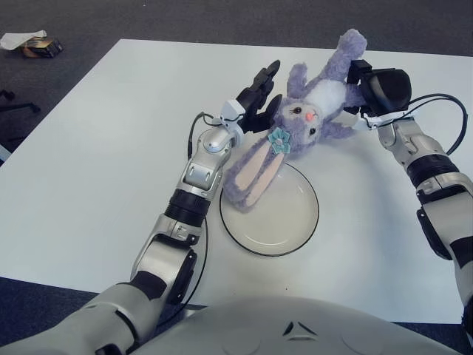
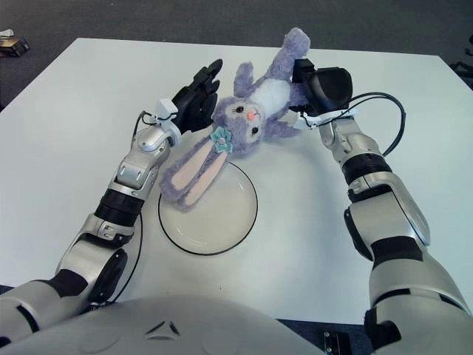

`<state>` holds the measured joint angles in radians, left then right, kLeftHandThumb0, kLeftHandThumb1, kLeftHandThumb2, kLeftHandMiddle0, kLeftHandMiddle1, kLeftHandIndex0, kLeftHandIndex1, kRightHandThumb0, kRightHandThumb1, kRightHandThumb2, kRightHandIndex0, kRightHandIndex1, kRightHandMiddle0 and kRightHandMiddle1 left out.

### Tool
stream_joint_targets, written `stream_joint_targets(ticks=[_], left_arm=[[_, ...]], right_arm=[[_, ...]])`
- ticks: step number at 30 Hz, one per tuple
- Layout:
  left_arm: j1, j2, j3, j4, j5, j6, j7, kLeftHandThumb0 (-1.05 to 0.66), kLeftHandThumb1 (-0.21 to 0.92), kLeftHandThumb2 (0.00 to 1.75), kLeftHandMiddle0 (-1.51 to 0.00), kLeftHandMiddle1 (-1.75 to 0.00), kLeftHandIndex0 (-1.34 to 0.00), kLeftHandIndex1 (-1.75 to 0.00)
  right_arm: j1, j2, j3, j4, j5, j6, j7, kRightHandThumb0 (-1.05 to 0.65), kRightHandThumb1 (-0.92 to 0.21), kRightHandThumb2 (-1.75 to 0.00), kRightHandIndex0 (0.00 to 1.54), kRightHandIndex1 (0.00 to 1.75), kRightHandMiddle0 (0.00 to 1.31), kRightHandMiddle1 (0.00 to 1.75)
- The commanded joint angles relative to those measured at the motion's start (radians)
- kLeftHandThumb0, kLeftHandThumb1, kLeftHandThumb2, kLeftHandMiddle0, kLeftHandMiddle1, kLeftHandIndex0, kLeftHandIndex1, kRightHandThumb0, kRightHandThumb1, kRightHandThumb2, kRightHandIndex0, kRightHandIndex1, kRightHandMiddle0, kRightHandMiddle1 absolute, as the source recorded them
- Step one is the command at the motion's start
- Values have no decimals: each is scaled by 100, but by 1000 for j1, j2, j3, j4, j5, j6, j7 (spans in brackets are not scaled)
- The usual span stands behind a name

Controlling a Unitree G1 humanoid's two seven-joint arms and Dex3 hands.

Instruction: Put the doll into the plate.

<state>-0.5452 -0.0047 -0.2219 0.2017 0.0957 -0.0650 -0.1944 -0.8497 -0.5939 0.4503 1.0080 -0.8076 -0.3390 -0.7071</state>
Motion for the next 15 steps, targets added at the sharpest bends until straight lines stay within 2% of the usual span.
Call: stream_joint_targets(ticks=[1,5,11,15], left_arm=[[-21,54,-52,10,169,-126,96,-105,92,67,0,0,0,0],[0,71,-75,-26,271,-154,152,-105,92,63,0,0,0,0],[70,105,-145,-163,615,-146,395,-105,92,52,0,0,0,0],[90,98,-170,-187,708,-133,471,-105,92,43,0,0,0,0]], right_arm=[[1,-12,-9,-21,-3,21,5,-47,-35,-127,129,175,59,175],[2,-14,-8,-24,-3,26,10,-47,-35,-128,130,175,59,175],[-12,-13,-13,-13,4,40,39,-48,-34,-129,130,175,60,175],[-25,-14,-20,-19,10,51,61,-48,-32,-131,130,175,61,175]])
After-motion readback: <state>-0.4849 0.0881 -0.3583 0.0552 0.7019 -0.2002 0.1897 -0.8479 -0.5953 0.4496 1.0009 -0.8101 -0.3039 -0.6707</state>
